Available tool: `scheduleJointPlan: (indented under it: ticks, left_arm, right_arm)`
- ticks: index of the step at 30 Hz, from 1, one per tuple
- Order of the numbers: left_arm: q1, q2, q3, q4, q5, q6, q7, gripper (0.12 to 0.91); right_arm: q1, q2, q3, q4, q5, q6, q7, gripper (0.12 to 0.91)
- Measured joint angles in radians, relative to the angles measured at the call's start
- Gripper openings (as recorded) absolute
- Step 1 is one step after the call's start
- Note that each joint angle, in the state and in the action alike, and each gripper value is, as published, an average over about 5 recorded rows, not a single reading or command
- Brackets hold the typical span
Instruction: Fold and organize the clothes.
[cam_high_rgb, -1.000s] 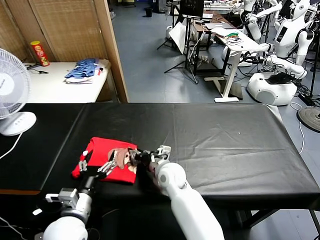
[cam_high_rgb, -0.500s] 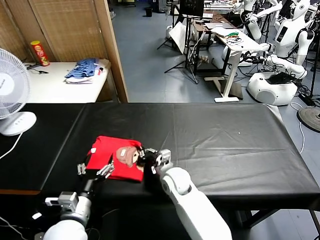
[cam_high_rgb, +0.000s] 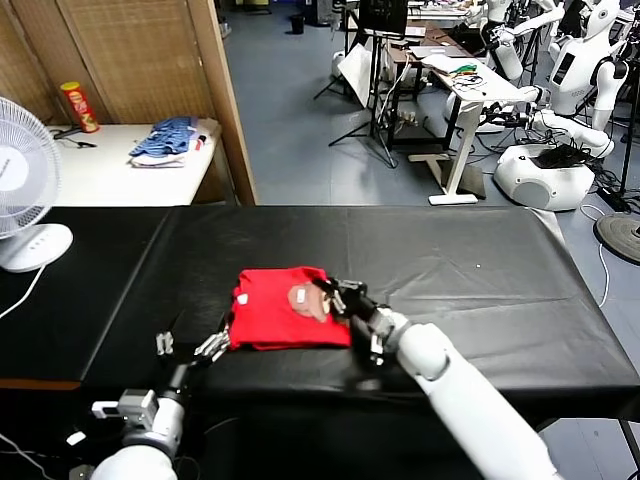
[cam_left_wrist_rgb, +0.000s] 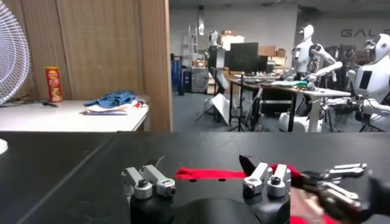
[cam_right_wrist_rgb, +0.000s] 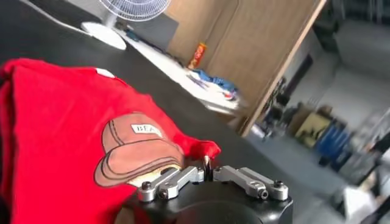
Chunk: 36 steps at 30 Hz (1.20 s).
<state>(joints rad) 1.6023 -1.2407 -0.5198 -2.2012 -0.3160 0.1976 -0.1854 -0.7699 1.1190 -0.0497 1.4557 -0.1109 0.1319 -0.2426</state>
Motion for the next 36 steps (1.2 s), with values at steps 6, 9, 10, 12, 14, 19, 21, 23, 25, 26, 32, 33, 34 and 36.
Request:
scheduleJointPlan:
  ticks: [6,9,10,12,14,19,21,23,25,26,32,33,34,36]
  left_arm:
    - [0.001,-0.005,0.004,0.007,-0.003,-0.026,-0.008,0.798]
    - [0.006,-0.004,0.005,0.016,0.000,-0.050,-0.010,0.798]
    - [0.010,-0.003,0.003,0.019,0.002,-0.063,-0.009,0.798]
    - [0.020,0.001,0.000,0.023,0.011,-0.083,-0.007,0.798]
    - [0.033,0.007,-0.001,0.022,0.019,-0.087,-0.008,0.798]
    - [0.085,0.031,0.014,-0.010,0.024,-0.066,-0.035,0.798]
    - [0.113,0.042,0.020,-0.028,0.024,-0.058,-0.038,0.798]
    - [0.141,0.049,0.024,-0.047,0.023,-0.054,-0.040,0.798]
    - [0.169,0.053,0.027,-0.060,0.023,-0.052,-0.041,0.798]
    - [0.182,0.054,0.027,-0.064,0.023,-0.052,-0.041,0.798]
    - [0.255,0.055,0.010,-0.086,-0.003,-0.039,-0.042,0.798]
    - [0.265,0.055,0.005,-0.091,-0.010,-0.032,-0.044,0.798]
    - [0.274,0.054,0.000,-0.096,-0.017,-0.023,-0.048,0.798]
    - [0.291,0.054,-0.010,-0.107,-0.032,-0.001,-0.059,0.798]
  right_arm:
    - [-0.070,-0.104,0.052,0.107,0.015,0.020,0.073,0.563]
    - [-0.154,-0.136,0.102,0.196,0.054,-0.010,0.121,0.710]
    - [-0.189,-0.141,0.122,0.229,0.067,-0.022,0.135,0.745]
    - [-0.270,-0.142,0.169,0.299,0.099,-0.053,0.168,0.784]
    - [-0.361,-0.131,0.223,0.370,0.138,-0.097,0.214,0.794]
    - [-0.619,-0.066,0.350,0.534,0.230,-0.202,0.345,0.798]
    - [-0.717,-0.034,0.384,0.586,0.243,-0.213,0.387,0.798]
    - [-0.805,-0.004,0.405,0.634,0.252,-0.216,0.427,0.798]
    - [-0.883,0.021,0.416,0.680,0.258,-0.219,0.462,0.798]
    - [-0.918,0.031,0.419,0.702,0.260,-0.222,0.477,0.798]
    - [-1.101,0.070,0.423,0.829,0.275,-0.269,0.557,0.798]
    - [-1.127,0.073,0.424,0.847,0.280,-0.281,0.568,0.798]
    - [-1.150,0.076,0.425,0.865,0.287,-0.293,0.578,0.798]
    - [-1.190,0.079,0.430,0.894,0.298,-0.313,0.592,0.798]
